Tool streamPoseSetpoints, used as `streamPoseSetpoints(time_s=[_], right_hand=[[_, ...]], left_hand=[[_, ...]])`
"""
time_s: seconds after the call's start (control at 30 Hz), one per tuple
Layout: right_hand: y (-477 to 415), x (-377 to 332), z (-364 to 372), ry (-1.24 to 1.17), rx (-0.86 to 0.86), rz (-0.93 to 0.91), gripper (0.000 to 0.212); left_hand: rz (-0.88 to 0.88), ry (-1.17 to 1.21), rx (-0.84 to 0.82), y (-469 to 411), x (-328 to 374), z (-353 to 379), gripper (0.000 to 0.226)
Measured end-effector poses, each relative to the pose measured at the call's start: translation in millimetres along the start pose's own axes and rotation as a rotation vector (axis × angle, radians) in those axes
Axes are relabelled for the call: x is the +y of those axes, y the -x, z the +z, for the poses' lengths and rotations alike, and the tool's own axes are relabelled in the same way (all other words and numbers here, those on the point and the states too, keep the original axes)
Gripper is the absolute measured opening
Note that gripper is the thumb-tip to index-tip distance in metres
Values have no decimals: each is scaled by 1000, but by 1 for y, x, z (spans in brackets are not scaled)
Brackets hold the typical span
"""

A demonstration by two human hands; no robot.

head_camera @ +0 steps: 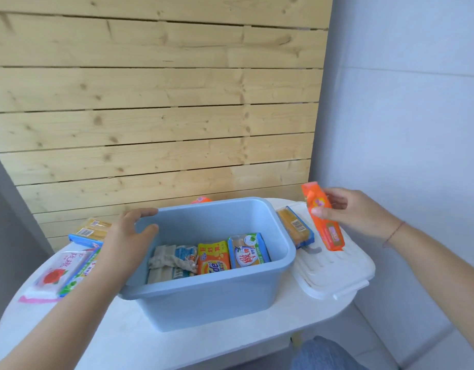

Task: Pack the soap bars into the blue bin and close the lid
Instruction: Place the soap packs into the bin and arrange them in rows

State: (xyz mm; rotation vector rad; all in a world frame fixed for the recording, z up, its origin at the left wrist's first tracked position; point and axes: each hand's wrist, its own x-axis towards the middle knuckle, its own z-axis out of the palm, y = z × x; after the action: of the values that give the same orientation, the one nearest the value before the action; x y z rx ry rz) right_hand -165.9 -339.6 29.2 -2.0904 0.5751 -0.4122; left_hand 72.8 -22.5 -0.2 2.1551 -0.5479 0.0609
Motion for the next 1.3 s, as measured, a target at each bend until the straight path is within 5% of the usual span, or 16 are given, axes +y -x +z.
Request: streamPoseSetpoints(time_s=[0.13,0.2,0.3,0.37,0.5,0.63,0.73,0.83,0.9,1.03,1.2,1.3], right_hand=[[-16,-66,19,-403,-75,100,71],[-23,-85,49,-496,-209,232,62],[-25,-92,94,-313,-348,409,51],[-27,-91,108,-149,-410,445,44],[-37,-90,114,150,-337,449,34],[-47,-86,107,629,-232,197,4],[-55,-75,92,280,-187,230,17],[-66,-48,67,39,110,182,26],[-74,-18,58,216,169,213,26],[-72,31,82,525,-79,450,76],[-80,63,115,745,32,436,62],[-81,62,113,678,118,421,55]], left_hand=[[72,3,-45,5,17,9,32],[12,204,-232,14,42,25,33],[-213,617,-729,30,81,52,37],[-274,692,-862,35,95,68,33],[-361,620,-837,30,97,85,25],[-431,522,-854,29,99,99,28],[-482,534,-876,31,101,105,31],[-507,587,-914,29,98,108,39],[-507,607,-937,28,96,108,42],[-505,624,-952,27,93,107,41],[-535,664,-942,26,90,105,39],[-561,686,-922,27,91,104,37]])
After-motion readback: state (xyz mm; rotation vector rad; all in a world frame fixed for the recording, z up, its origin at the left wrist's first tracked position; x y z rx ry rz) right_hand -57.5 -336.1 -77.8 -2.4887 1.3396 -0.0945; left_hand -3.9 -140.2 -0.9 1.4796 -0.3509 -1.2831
